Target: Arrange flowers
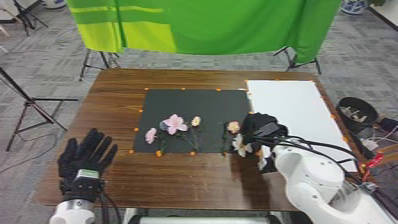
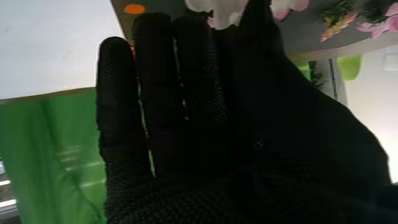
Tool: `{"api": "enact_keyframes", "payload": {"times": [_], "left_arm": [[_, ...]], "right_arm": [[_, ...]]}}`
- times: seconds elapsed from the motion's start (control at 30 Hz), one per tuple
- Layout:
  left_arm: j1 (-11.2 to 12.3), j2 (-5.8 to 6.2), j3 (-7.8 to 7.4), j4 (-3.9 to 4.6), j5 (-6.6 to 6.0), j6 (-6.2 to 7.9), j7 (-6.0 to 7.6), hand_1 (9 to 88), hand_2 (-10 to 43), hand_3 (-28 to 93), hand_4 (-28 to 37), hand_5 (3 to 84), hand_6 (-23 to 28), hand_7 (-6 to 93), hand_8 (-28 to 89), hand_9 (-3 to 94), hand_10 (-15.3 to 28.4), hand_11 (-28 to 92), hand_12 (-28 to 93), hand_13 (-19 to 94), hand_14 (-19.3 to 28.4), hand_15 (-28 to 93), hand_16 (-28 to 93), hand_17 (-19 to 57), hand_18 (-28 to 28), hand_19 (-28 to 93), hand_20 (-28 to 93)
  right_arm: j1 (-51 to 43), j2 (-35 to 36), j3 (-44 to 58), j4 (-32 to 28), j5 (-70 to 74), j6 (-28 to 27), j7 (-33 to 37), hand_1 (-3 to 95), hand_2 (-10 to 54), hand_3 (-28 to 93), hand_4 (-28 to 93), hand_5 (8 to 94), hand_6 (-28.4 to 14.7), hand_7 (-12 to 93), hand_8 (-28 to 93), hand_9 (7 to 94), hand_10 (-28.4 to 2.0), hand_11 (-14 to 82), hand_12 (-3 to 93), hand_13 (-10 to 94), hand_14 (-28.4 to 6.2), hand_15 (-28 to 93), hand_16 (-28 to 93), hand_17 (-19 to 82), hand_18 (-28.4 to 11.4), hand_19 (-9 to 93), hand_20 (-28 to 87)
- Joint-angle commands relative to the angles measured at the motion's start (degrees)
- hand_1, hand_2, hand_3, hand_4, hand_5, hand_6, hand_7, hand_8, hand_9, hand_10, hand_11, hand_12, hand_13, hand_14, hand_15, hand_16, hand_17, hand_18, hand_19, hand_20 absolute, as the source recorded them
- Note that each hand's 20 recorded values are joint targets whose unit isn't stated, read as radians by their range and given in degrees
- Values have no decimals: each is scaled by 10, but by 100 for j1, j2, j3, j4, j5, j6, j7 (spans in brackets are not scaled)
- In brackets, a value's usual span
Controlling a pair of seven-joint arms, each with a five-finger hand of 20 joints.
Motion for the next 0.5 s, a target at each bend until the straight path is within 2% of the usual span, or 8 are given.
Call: {"api": "enact_keyframes", "payload": {"times": [0.03,0.13,0.17,0.23,0.3,0.33,0.37,0.5], "left_arm": [[60,-26,-33,-23,-3,37,-52,271,168,703,-283,466,101,174,-86,379,156,302,140,282,173,494,-61,-61,170,421,175],[66,-16,-38,-26,5,12,-42,271,167,703,-283,465,101,174,-86,379,155,302,139,282,173,494,-61,-60,170,421,174],[70,-9,-42,-31,8,-4,-42,270,167,704,-283,465,101,174,-86,379,155,302,139,282,174,494,-61,-60,170,422,174],[55,12,-44,-24,35,-42,-56,271,167,703,-283,464,102,173,-86,379,156,302,139,281,173,494,-62,-60,170,421,174],[16,48,-55,-15,66,-78,-41,271,166,703,-283,464,102,172,-86,378,156,302,139,281,173,493,-62,-61,170,421,173],[-6,60,-75,-3,131,-131,-63,270,166,703,-283,464,102,171,-86,378,155,301,139,281,173,491,-63,-61,170,421,173],[-29,89,-89,2,196,-168,-59,270,166,702,-283,464,102,171,-86,378,156,298,137,282,173,487,-64,-61,170,420,173],[-149,176,-150,56,436,-255,-142,263,166,695,-283,460,101,146,-86,378,152,261,118,285,164,438,-74,-59,168,413,167]], "right_arm": [[-165,89,126,-146,27,-10,-23,485,-94,827,-283,587,-5,174,-136,649,-129,158,159,618,-102,312,227,235,-179,599,232],[-217,102,173,-203,18,273,8,453,-95,833,-283,553,-15,167,-135,613,-141,151,156,606,-106,329,205,231,-183,606,231],[-240,126,189,-200,-15,533,-3,446,-95,832,-283,545,-17,166,-134,608,-142,150,155,603,-106,332,203,229,-184,607,231],[-278,169,231,-115,-12,1271,-97,395,-79,827,-279,515,-24,161,-130,587,-153,150,156,586,-119,343,198,227,-186,611,230],[-269,149,349,46,343,2116,-310,336,-25,820,-272,503,-28,154,-125,571,-159,141,153,563,-128,330,182,230,-186,602,221],[-299,89,532,106,799,2377,-593,300,9,815,-271,497,-30,151,-123,557,-163,133,149,544,-134,311,173,232,-184,574,205],[-375,-26,893,125,1697,2395,-1072,278,31,812,-274,494,-31,150,-122,542,-164,122,145,529,-137,290,167,228,-183,548,195],[-442,-341,1593,182,4173,2434,-1943,212,90,797,-282,426,-27,148,-121,427,-138,63,129,403,-140,145,199,187,-170,352,197]]}}
